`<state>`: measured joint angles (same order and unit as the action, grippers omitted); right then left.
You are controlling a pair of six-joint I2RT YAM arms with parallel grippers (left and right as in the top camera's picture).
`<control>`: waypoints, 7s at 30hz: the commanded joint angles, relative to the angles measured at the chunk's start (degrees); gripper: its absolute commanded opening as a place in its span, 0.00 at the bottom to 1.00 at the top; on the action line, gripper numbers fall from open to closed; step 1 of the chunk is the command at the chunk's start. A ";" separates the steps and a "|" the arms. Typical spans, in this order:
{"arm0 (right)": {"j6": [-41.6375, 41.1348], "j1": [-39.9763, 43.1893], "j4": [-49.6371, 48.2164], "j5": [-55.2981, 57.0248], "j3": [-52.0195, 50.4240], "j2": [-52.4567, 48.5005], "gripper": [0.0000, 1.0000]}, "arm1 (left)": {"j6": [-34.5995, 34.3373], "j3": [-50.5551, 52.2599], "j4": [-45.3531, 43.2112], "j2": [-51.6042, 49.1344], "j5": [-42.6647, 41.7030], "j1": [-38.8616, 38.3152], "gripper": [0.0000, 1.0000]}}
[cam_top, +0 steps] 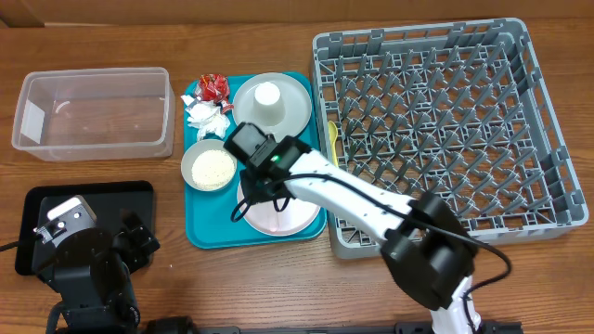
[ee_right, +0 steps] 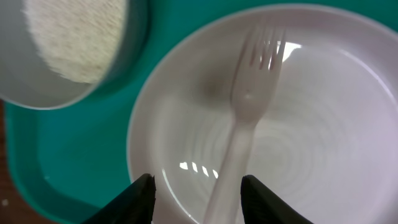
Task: Sort waste into correct bins and load items into the dishwasher rack
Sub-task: 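Move the right gripper back to the plate and grasp the white fork, then carry the white fork into the rack beside the spoon and release, then reach the right gripper to the white cup and grasp it, then carry the white cup into the rack and set it down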
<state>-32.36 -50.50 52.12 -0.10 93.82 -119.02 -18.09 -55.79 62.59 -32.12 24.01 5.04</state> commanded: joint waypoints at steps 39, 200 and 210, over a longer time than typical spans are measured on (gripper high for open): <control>7.21 1.20 16.48 18.58 18.43 6.14 0.15 | -0.79 -1.05 -0.17 -0.24 -0.07 0.63 1.00; 23.15 59.58 10.58 4.15 0.26 15.13 0.56 | -0.79 -1.05 -0.15 -0.24 -0.07 0.63 1.00; 23.12 59.54 12.39 3.67 0.33 15.19 0.74 | -0.79 -1.05 -0.15 -0.24 -0.07 0.63 1.00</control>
<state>-9.13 9.02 63.94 3.36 93.60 -104.64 -18.09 -55.79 62.59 -32.16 24.01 5.04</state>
